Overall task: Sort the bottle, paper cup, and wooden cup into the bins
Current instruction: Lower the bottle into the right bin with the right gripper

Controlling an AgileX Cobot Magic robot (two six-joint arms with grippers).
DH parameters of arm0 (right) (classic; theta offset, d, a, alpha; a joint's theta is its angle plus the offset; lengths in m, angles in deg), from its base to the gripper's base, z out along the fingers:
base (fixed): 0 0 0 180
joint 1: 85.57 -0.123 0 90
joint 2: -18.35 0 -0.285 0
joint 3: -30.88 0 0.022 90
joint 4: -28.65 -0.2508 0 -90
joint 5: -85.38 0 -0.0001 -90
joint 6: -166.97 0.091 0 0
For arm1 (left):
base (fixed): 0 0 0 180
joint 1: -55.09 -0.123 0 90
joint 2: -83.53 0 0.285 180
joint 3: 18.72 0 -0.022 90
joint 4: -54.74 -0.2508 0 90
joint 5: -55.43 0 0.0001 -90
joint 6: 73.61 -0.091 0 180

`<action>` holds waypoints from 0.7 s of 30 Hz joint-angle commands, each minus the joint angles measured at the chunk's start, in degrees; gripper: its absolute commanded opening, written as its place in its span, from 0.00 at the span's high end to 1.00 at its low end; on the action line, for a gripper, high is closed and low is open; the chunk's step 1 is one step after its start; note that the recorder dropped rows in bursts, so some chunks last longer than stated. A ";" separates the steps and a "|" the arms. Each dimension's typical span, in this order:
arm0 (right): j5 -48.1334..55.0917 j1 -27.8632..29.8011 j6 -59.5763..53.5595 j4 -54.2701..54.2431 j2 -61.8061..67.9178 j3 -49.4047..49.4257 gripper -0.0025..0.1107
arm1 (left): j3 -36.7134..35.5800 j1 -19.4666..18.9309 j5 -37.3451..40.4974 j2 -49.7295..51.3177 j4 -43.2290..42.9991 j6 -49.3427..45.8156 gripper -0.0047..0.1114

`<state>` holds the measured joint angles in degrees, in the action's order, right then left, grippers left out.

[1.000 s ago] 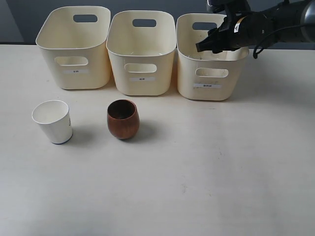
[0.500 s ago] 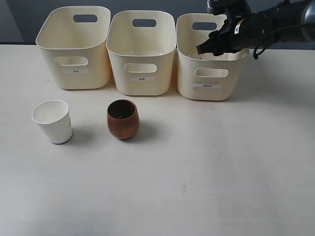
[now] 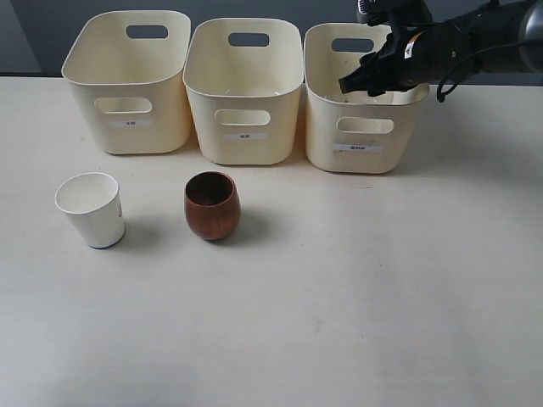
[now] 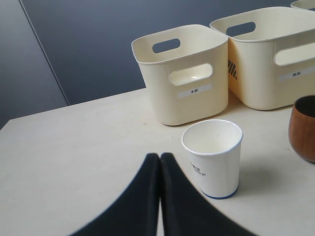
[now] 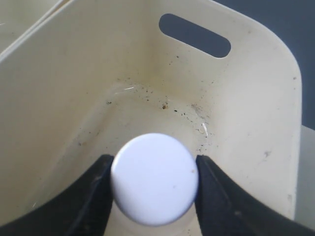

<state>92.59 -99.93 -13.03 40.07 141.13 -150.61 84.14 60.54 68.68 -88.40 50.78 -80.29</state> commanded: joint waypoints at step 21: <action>0.38 0.39 0.00 -0.33 -0.34 -0.46 0.51 | -0.07 0.42 -0.35 -0.28 0.00 0.11 0.96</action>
<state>93.05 -99.93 -13.03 39.95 141.13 -150.70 84.14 60.54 68.68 -88.40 50.78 -80.29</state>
